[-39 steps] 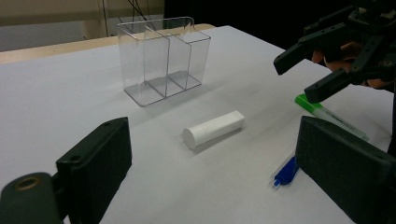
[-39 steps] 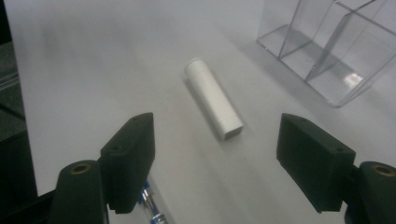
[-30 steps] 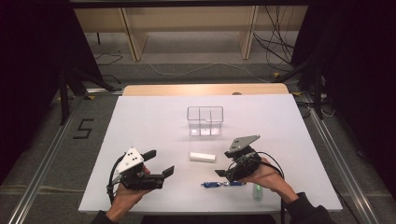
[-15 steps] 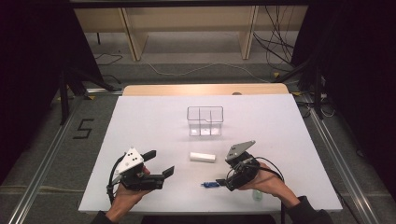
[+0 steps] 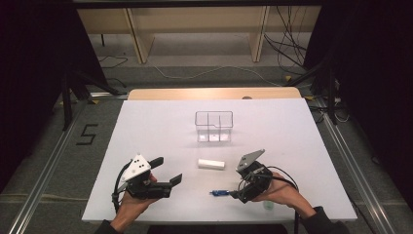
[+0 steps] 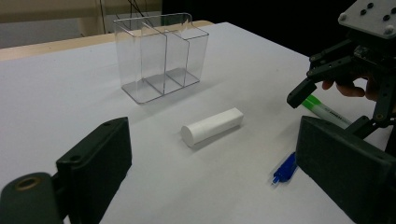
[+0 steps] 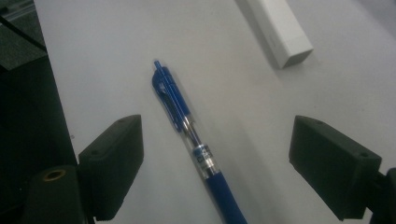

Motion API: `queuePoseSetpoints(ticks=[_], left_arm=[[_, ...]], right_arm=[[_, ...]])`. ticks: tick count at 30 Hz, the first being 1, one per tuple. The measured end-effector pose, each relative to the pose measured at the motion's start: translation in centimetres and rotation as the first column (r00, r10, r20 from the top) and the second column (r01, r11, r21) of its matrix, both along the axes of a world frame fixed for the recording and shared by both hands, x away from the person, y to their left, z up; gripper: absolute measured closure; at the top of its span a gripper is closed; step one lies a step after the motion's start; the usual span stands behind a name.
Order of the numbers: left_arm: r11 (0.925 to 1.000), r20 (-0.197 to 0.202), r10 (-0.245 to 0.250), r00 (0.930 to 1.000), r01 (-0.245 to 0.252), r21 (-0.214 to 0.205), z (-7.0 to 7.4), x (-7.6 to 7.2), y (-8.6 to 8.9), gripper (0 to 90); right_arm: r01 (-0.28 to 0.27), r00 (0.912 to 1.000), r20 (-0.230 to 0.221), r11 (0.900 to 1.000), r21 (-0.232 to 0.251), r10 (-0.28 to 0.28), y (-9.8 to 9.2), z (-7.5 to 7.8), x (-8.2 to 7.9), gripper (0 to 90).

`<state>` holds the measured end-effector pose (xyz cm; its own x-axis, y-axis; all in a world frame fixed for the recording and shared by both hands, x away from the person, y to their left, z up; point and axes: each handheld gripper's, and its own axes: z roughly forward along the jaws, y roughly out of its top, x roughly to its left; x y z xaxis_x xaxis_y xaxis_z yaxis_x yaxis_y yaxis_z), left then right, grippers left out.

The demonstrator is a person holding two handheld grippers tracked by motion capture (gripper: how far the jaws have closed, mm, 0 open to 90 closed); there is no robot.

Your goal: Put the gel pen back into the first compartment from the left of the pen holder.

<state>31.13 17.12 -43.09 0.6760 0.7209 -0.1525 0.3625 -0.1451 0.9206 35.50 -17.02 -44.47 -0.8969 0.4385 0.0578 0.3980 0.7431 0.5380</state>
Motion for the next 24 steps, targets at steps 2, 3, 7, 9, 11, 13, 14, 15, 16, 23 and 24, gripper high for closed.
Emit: queuePoseSetpoints(ticks=[2,3,7,9,11,13,14,15,16,23,24], left_arm=[[1.0000,0.003,0.001,1.0000,-0.001,0.003,0.1,-0.1,0.1,10.2],[1.0000,0.006,0.002,1.0000,-0.002,0.001,0.1,-0.1,0.1,10.2],[1.0000,0.008,0.000,1.0000,0.000,0.003,0.1,-0.2,0.0,10.2],[1.0000,0.005,0.000,1.0000,0.000,0.005,0.1,-0.2,0.0,10.2],[1.0000,0.003,0.001,1.0000,-0.001,0.002,0.1,-0.1,0.0,10.2],[1.0000,0.001,0.000,1.0000,0.000,0.002,0.1,-0.1,0.0,10.2],[1.0000,0.003,0.001,1.0000,-0.001,0.002,0.1,-0.1,-0.1,10.2],[1.0000,0.004,0.001,1.0000,-0.001,0.003,0.1,-0.1,-0.1,10.2],[1.0000,0.005,0.000,1.0000,0.000,0.004,0.1,-0.1,-0.1,10.2],[1.0000,0.001,0.003,1.0000,-0.003,0.003,0.1,-0.1,0.0,10.2],[1.0000,0.000,0.002,1.0000,-0.002,0.002,0.1,-0.1,0.0,10.2]], right_arm=[[-0.003,1.0000,-0.008,0.9999,-0.015,0.002,0.1,-0.2,-0.1,20.2],[-0.009,0.9999,-0.009,0.9997,-0.022,0.009,0.1,-0.4,-0.1,21.1],[-0.036,0.9992,-0.019,0.9978,-0.057,0.035,0.3,-0.8,-0.5,27.0],[-0.048,0.9988,-0.014,0.9959,-0.078,0.047,0.3,-0.9,-0.6,31.4],[-0.056,0.9984,-0.016,0.9944,-0.090,0.055,0.3,-1.0,-0.7,34.8],[-0.055,0.9984,-0.018,0.9932,-0.103,0.054,0.3,-1.1,-0.7,39.3],[-0.053,0.9985,-0.021,0.9928,-0.108,0.051,0.3,-1.1,-0.7,41.0],[-0.052,0.9985,-0.021,0.9928,-0.108,0.050,0.2,-1.2,-0.6,43.1],[-0.054,0.9984,-0.022,0.9920,-0.115,0.051,0.2,-1.2,-0.6,45.4],[-0.057,0.9984,-0.008,0.9848,-0.164,0.057,0.3,-1.4,-0.7,55.2],[-0.062,0.9981,-0.006,0.9844,-0.165,0.062,0.3,-1.5,-0.6,56.2]])
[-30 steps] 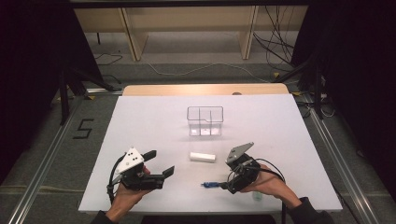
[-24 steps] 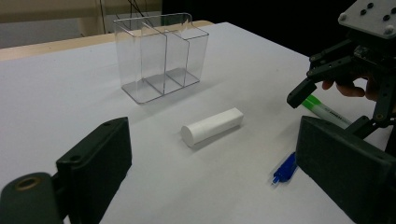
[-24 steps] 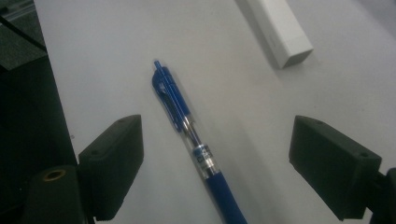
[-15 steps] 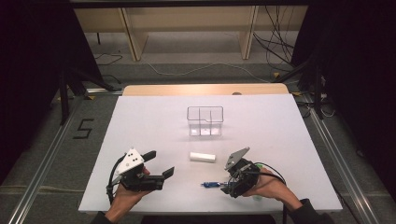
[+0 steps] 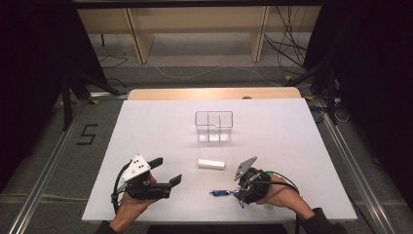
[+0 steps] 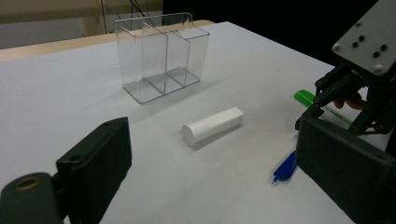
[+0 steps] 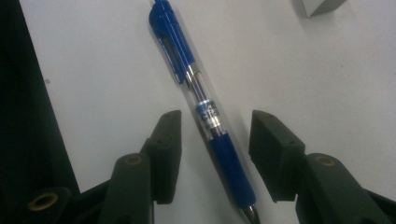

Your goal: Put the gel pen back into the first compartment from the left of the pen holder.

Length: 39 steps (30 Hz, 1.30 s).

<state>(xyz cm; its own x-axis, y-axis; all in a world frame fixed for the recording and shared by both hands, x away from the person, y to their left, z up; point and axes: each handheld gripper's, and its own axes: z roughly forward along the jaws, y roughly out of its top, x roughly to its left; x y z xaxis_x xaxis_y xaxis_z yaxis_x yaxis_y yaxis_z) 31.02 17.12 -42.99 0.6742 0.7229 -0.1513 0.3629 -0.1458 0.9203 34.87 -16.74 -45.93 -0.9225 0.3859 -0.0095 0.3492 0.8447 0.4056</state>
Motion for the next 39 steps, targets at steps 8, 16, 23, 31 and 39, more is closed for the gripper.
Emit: queuePoseSetpoints(ticks=[8,16,23,31,39], left_arm=[[1.0000,0.001,-0.001,1.0000,0.001,0.008,-0.1,0.0,-0.1,10.2],[0.9999,-0.002,-0.002,1.0000,0.002,0.010,-0.1,0.0,-0.1,10.2],[0.9999,-0.003,-0.001,1.0000,0.001,0.010,-0.1,0.0,-0.2,10.3],[0.9999,-0.007,-0.003,1.0000,0.004,0.017,-0.2,0.1,-0.2,10.2],[0.9998,-0.005,-0.003,1.0000,0.004,0.018,-0.2,0.1,-0.2,10.8]], right_arm=[[-0.013,0.9999,0.009,0.9996,-0.027,0.013,0.0,0.0,0.0,62.7],[-0.043,0.9991,0.000,0.9971,-0.063,0.043,0.2,-0.2,0.1,69.2],[-0.091,0.9958,-0.023,0.9917,-0.091,0.089,0.8,-0.1,0.5,73.8],[-0.133,0.9910,-0.030,0.9824,-0.131,0.130,1.3,0.1,0.4,79.3],[-0.164,0.9860,0.003,0.9742,-0.155,0.167,1.6,0.2,0.0,79.9]])
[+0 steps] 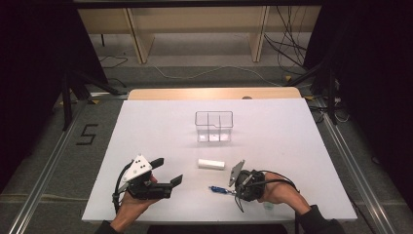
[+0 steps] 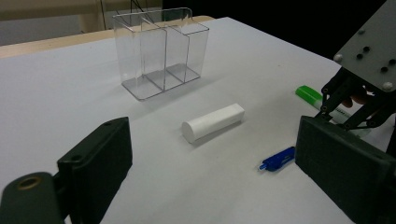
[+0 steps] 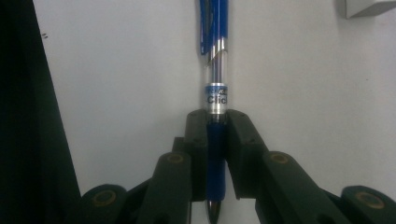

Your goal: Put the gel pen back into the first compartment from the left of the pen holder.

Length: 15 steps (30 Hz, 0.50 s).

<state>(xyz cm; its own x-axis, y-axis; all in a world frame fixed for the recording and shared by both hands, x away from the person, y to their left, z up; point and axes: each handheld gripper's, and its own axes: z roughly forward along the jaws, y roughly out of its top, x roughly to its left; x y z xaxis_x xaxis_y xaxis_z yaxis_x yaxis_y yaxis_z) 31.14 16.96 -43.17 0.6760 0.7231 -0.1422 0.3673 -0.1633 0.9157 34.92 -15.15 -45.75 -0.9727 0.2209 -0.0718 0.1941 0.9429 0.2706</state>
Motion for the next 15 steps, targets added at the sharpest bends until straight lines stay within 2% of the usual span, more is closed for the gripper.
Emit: queuePoseSetpoints(ticks=[7,10,15], left_arm=[[1.0000,-0.005,-0.003,1.0000,0.003,0.008,0.1,0.0,0.0,11.3],[1.0000,-0.006,-0.001,1.0000,0.001,0.004,0.3,0.1,0.1,12.0],[1.0000,-0.025,-0.004,0.9997,0.004,0.007,0.5,0.2,0.2,12.2]], right_arm=[[-0.024,0.9987,0.046,0.9994,0.025,0.023,0.1,0.3,-0.3,80.0],[-0.032,0.9956,0.090,0.9974,0.065,0.026,0.2,0.6,-0.6,80.0],[-0.067,0.9824,0.181,0.9925,0.103,0.047,0.5,1.2,-1.3,80.0]])
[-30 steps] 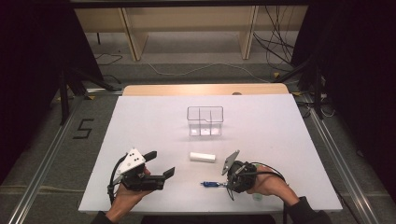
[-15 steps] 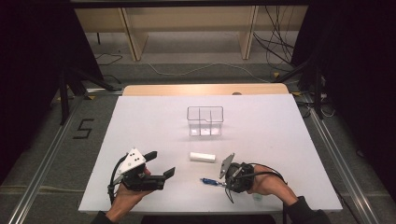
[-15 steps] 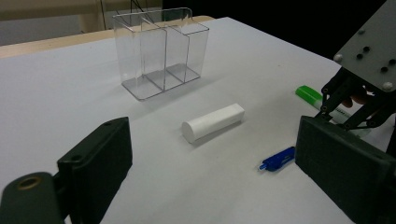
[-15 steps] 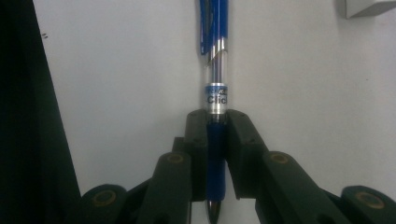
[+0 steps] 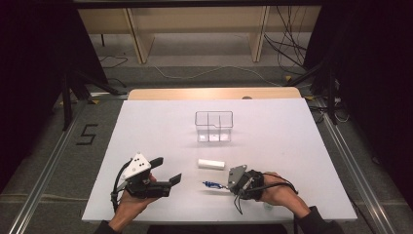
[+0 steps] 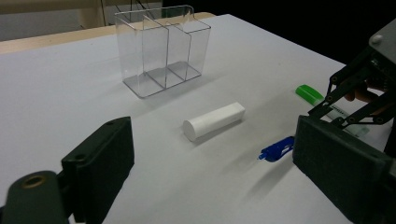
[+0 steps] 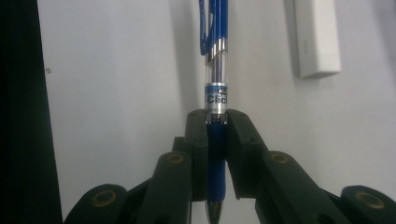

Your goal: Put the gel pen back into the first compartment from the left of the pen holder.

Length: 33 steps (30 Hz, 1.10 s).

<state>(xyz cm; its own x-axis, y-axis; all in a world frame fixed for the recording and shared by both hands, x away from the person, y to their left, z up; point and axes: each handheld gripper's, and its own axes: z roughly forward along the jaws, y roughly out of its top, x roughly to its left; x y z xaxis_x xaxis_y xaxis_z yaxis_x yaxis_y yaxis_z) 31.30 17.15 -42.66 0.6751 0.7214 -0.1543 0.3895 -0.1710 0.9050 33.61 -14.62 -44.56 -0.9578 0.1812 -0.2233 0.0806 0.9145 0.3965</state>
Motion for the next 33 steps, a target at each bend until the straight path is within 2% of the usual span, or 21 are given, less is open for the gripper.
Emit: queuePoseSetpoints(ticks=[4,5,7,10,11,12,15,17,19,22,25,28,29,31,32,33], left_arm=[[0.9999,-0.018,-0.012,0.9998,0.012,-0.002,0.4,0.1,-0.2,12.1],[0.9998,-0.025,-0.019,0.9995,0.019,-0.001,0.5,0.1,-0.3,12.2],[0.9996,-0.031,-0.029,0.9991,0.029,0.005,0.8,0.1,-0.4,12.2],[0.9992,-0.046,-0.038,0.9982,0.038,0.011,1.2,0.3,-0.8,12.1],[0.9990,-0.051,-0.041,0.9979,0.041,0.015,1.4,0.4,-0.8,12.1],[0.9989,-0.055,-0.044,0.9975,0.045,0.016,1.6,0.4,-0.9,12.1],[0.9978,-0.065,-0.056,0.9963,0.058,0.034,2.3,0.6,-1.3,12.1],[0.9966,-0.081,-0.061,0.9948,0.066,0.050,2.7,0.8,-1.6,12.1],[0.9954,-0.104,-0.066,0.9924,0.073,0.063,3.0,1.1,-2.0,12.1],[0.9881,-0.137,-0.084,0.9871,0.100,0.117,3.4,1.7,-2.7,12.3],[0.9804,-0.163,-0.105,0.9809,0.130,0.148,3.7,2.1,-3.4,13.7],[0.9679,-0.193,-0.127,0.9730,0.164,0.190,3.8,2.6,-4.0,14.9],[0.9631,-0.206,-0.140,0.9686,0.181,0.199,3.8,2.7,-4.1,14.9],[0.9550,-0.221,-0.154,0.9631,0.202,0.217,3.9,2.9,-4.6,15.3],[0.9517,-0.224,-0.159,0.9615,0.209,0.224,3.9,3.0,-4.8,15.4],[0.9491,-0.235,-0.162,0.9584,0.216,0.229,3.9,3.0,-5.0,15.6]], right_arm=[[-0.045,0.9948,0.093,0.9984,0.034,0.042,0.3,0.4,-0.6,80.0],[-0.041,0.9932,0.111,0.9982,0.044,0.036,0.4,0.5,-0.8,80.0],[-0.068,0.9837,0.170,0.9970,0.038,0.060,0.4,0.6,-1.0,80.0],[-0.069,0.9728,0.225,0.9961,0.056,0.055,0.6,0.7,-1.4,80.0],[-0.095,0.9659,0.246,0.9943,0.049,0.080,0.6,0.8,-1.4,80.0],[-0.091,0.9666,0.246,0.9937,0.066,0.072,0.6,0.8,-1.6,80.0],[-0.100,0.9544,0.288,0.9932,0.060,0.078,0.7,1.0,-1.8,80.0],[-0.122,0.9420,0.321,0.9912,0.052,0.099,0.8,1.1,-1.8,79.9],[-0.122,0.9346,0.341,0.9918,0.036,0.103,0.8,1.1,-2.0,80.0],[-0.142,0.9203,0.371,0.9895,0.025,0.123,1.0,1.0,-2.2,80.0],[-0.151,0.9108,0.389,0.9885,0.005,0.137,1.1,1.1,-2.5,80.0],[-0.170,0.8955,0.418,0.9855,0.001,0.154,1.2,0.9,-2.7,80.0],[-0.190,0.8848,0.431,0.9817,-0.015,0.178,1.2,1.0,-2.6,80.0],[-0.192,0.8746,0.450,0.9812,-0.022,0.181,1.2,0.9,-2.8,80.0],[-0.182,0.8748,0.453,0.9831,-0.019,0.171,1.3,0.9,-3.0,80.0],[-0.200,0.8617,0.469,0.9791,-0.038,0.194,1.3,0.9,-3.0,80.0]])
